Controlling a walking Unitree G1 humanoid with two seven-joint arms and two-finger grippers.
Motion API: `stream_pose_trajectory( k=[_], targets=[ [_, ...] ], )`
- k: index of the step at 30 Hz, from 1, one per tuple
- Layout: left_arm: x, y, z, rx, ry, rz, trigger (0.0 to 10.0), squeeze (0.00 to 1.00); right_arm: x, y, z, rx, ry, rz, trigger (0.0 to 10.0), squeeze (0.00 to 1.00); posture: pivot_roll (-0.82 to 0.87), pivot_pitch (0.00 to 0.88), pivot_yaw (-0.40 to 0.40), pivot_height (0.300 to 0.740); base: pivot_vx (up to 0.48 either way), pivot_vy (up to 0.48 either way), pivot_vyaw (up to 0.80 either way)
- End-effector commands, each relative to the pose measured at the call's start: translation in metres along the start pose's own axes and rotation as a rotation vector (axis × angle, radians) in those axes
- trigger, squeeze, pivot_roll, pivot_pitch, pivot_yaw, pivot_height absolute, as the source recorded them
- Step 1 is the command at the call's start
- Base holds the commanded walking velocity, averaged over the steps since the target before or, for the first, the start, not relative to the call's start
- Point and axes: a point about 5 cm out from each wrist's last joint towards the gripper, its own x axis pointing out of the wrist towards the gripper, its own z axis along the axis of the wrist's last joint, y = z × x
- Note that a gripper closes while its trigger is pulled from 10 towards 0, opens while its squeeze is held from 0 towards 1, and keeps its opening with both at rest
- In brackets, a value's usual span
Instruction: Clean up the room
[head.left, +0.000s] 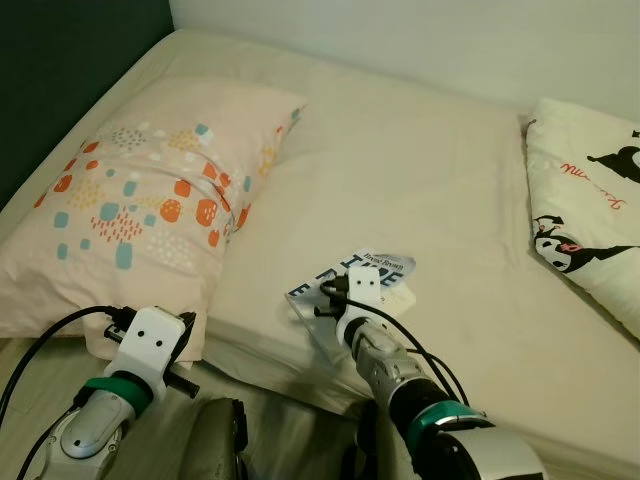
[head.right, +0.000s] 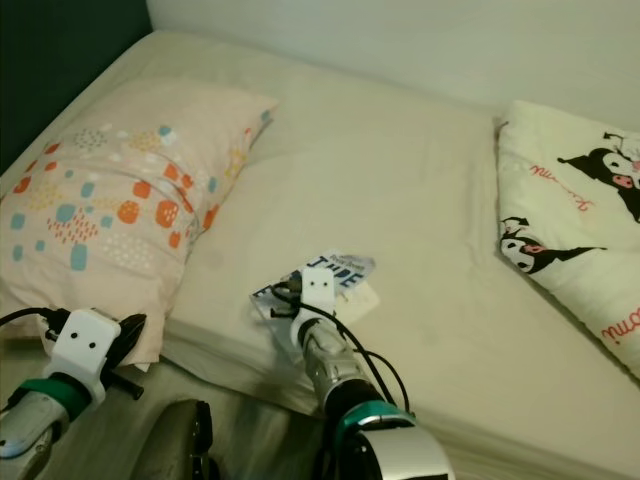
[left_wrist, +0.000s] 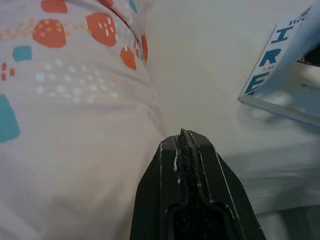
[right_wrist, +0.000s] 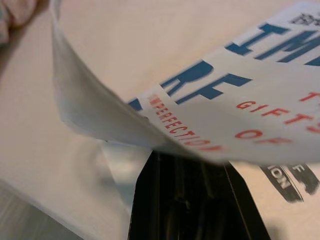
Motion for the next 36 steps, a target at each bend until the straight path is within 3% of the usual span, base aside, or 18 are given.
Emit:
stream_pose_trajectory(
  k=[1, 5, 7, 8, 10, 11, 13, 19, 20, 21, 22, 23, 25, 27, 29, 30, 31, 36],
  targets=[
    [-0.002, 0.0, -0.006, -0.009, 0.03, 0.0, 10.0, 0.0, 0.0, 0.018, -0.006, 0.008, 0.016, 0.049, 0.0, 0.0, 0.24, 0.185, -0.042, 0.615, 0.0, 0.0, 0.0],
    [0.001, -0.004, -0.007, -0.016, 0.031, -0.006, 10.0, 0.0, -0.005, -0.006, -0.021, -0.046, 0.058, 0.008, 0.0, 0.0, 0.21, 0.16, -0.048, 0.615, 0.0, 0.0, 0.0],
    [0.007, -0.009, -0.01, -0.034, 0.032, -0.012, 10.0, 0.0, -0.016, -0.046, -0.036, -0.076, 0.09, -0.079, 0.0, 0.0, 0.18, 0.151, -0.049, 0.615, 0.0, 0.0, 0.0],
    [0.007, -0.009, -0.01, -0.034, 0.032, -0.012, 10.0, 0.0, -0.016, -0.046, -0.036, -0.076, 0.09, -0.079, 0.0, 0.0, 0.18, 0.151, -0.049, 0.615, 0.0, 0.0, 0.0],
    [0.013, -0.015, -0.011, -0.048, 0.026, -0.015, 10.0, 0.0, -0.026, -0.077, -0.043, -0.084, 0.099, -0.171, 0.0, 0.0, 0.17, 0.144, -0.05, 0.615, 0.0, 0.0, 0.0],
    [0.013, -0.015, -0.011, -0.048, 0.026, -0.015, 10.0, 0.0, -0.026, -0.077, -0.043, -0.084, 0.099, -0.171, 0.0, 0.0, 0.17, 0.144, -0.05, 0.615, 0.0, 0.0, 0.0],
    [0.021, -0.021, -0.01, -0.063, 0.015, -0.018, 10.0, 0.0, -0.037, -0.112, -0.041, -0.07, 0.075, -0.298, 0.0, 0.0, 0.15, 0.112, -0.052, 0.615, 0.0, 0.0, 0.0],
    [0.029, -0.024, -0.011, -0.081, 0.018, -0.002, 10.0, 0.0, -0.049, -0.143, -0.032, -0.041, 0.002, -0.407, 0.0, 0.0, 0.13, 0.087, -0.051, 0.615, 0.0, 0.0, 0.0],
    [0.031, -0.024, -0.013, -0.104, 0.026, 0.019, 10.0, 0.0, -0.051, -0.144, -0.03, -0.051, -0.023, -0.405, 5.4, 0.0, 0.11, 0.074, -0.051, 0.615, 0.0, 0.0, 0.0],
    [0.031, -0.024, -0.013, -0.104, 0.026, 0.019, 10.0, 0.0, -0.051, -0.144, -0.03, -0.051, -0.023, -0.405, 5.4, 0.0, 0.11, 0.074, -0.051, 0.615, 0.0, 0.0, 0.0],
    [0.033, -0.024, -0.016, -0.119, 0.037, 0.037, 10.0, 0.0, -0.051, -0.141, -0.029, -0.059, -0.047, -0.378, 10.0, 0.0, 0.11, 0.065, -0.053, 0.615, 0.0, 0.0, 0.0],
    [0.033, -0.024, -0.016, -0.119, 0.037, 0.037, 10.0, 0.0, -0.051, -0.141, -0.029, -0.059, -0.047, -0.378, 10.0, 0.0, 0.11, 0.065, -0.053, 0.615, 0.0, 0.0, 0.0],
    [0.037, -0.027, -0.019, -0.135, 0.06, 0.053, 10.0, 0.0, -0.049, -0.12, -0.037, -0.115, -0.049, -0.273, 10.0, 0.0, 0.11, 0.051, -0.055, 0.615, 0.0, 0.0, 0.0],
    [0.037, -0.027, -0.019, -0.135, 0.06, 0.053, 10.0, 0.0, -0.049, -0.12, -0.037, -0.115, -0.049, -0.273, 10.0, 0.0, 0.11, 0.051, -0.055, 0.615, 0.0, 0.0, 0.0],
    [0.04, -0.034, -0.02, -0.129, 0.064, 0.042, 10.0, 0.0, -0.049, -0.094, -0.042, -0.128, -0.093, -0.155, 10.0, 0.0, 0.1, 0.029, -0.053, 0.615, 0.0, 0.0, 0.0],
    [0.04, -0.034, -0.02, -0.129, 0.064, 0.042, 10.0, 0.0, -0.049, -0.094, -0.042, -0.128, -0.093, -0.155, 10.0, 0.0, 0.1, 0.029, -0.053, 0.615, 0.0, 0.0, 0.0],
    [0.041, -0.037, -0.021, -0.12, 0.065, 0.043, 10.0, 0.0, -0.05, -0.081, -0.041, -0.125, -0.13, -0.096, 10.0, 0.0, 0.1, 0.029, -0.053, 0.62, 0.0, 0.0, 0.0],
    [0.041, -0.041, -0.023, -0.115, 0.055, 0.061, 10.0, 0.0, -0.052, -0.065, -0.038, -0.114, -0.18, -0.023, 10.0, 0.0, 0.1, 0.01, -0.057, 0.635, 0.0, 0.0, 0.0]
  ],
)
